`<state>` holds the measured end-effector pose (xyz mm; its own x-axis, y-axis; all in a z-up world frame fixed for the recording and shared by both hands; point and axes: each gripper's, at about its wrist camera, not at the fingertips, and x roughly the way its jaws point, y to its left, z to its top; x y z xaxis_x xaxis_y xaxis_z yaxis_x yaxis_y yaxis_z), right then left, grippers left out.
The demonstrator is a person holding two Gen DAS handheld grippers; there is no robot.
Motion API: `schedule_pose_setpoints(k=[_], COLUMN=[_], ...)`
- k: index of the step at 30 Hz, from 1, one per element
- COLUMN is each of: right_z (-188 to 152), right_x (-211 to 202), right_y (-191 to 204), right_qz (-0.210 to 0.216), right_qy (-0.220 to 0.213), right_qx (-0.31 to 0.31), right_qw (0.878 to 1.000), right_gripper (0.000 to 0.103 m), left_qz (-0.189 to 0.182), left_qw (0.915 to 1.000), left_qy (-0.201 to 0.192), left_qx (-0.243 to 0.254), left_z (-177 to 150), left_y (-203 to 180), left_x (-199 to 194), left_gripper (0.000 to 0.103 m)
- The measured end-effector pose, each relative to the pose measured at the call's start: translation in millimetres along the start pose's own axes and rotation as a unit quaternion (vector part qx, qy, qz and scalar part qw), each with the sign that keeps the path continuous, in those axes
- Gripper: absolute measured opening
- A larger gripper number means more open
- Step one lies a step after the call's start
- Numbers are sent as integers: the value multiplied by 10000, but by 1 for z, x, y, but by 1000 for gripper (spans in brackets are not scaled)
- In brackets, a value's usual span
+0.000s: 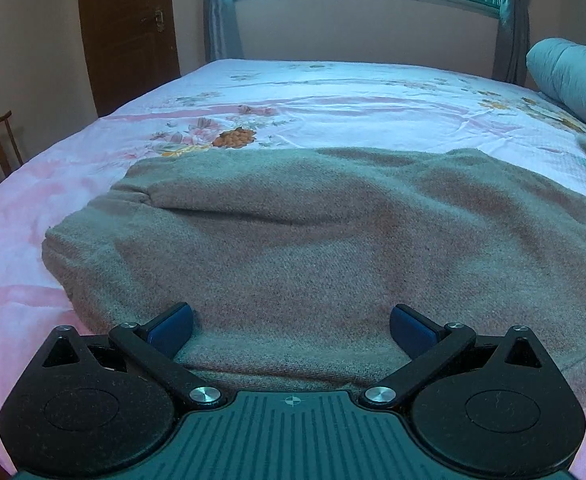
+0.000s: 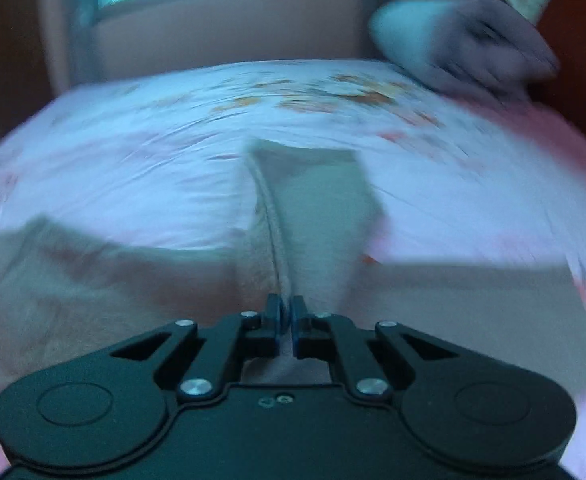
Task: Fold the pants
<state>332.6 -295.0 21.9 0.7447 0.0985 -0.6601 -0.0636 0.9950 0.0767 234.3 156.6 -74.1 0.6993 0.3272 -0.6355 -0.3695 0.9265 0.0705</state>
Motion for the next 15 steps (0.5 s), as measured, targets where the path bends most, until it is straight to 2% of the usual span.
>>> schedule_pose_setpoints(k=[1, 3, 4, 5, 6, 8, 10, 11, 13, 15], right_z=[-7, -22, -30, -37, -40, -35, -18, -8, 11, 27], right_x=[-6, -18, -24, -30, -37, -49, -48, -44, -30, -15], right_y=[-14, -36, -52, -64, -68, -63, -47, -37, -11, 15], right_qz=[10, -307, -218, -94, -70, -12, 129, 191, 375, 481], right_qy=[45, 58, 63, 36, -106, -474, -592, -627, -535, -489], right_qx=[285, 672, 1073, 1363, 1402, 1093, 791, 601, 128, -362], right_qw=[9996, 9972, 9940, 9906, 9900, 9929, 9950, 9960, 9978, 9970], right_gripper=[0, 3, 10, 10, 10, 16, 24, 27, 45, 50], left_qz=[-5, -17, -23, -20, -20, -34, -39, -42, -41, -44], left_qw=[10000, 10000, 10000, 10000, 10000, 10000, 10000, 10000, 10000, 10000], left_qy=[-2, -7, -8, -9, -12, -24, -28, -28, -29, -31], left_qx=[0, -10, -15, -8, -7, -6, -11, -19, -12, -10], left_z=[0, 0, 0, 0, 0, -1, -1, -1, -1, -1], left_y=[0, 0, 1, 0, 0, 1, 0, 1, 0, 0], left_x=[0, 0, 0, 0, 0, 1, 1, 1, 1, 1], left_gripper=[103, 103, 103, 103, 103, 103, 103, 103, 103, 103])
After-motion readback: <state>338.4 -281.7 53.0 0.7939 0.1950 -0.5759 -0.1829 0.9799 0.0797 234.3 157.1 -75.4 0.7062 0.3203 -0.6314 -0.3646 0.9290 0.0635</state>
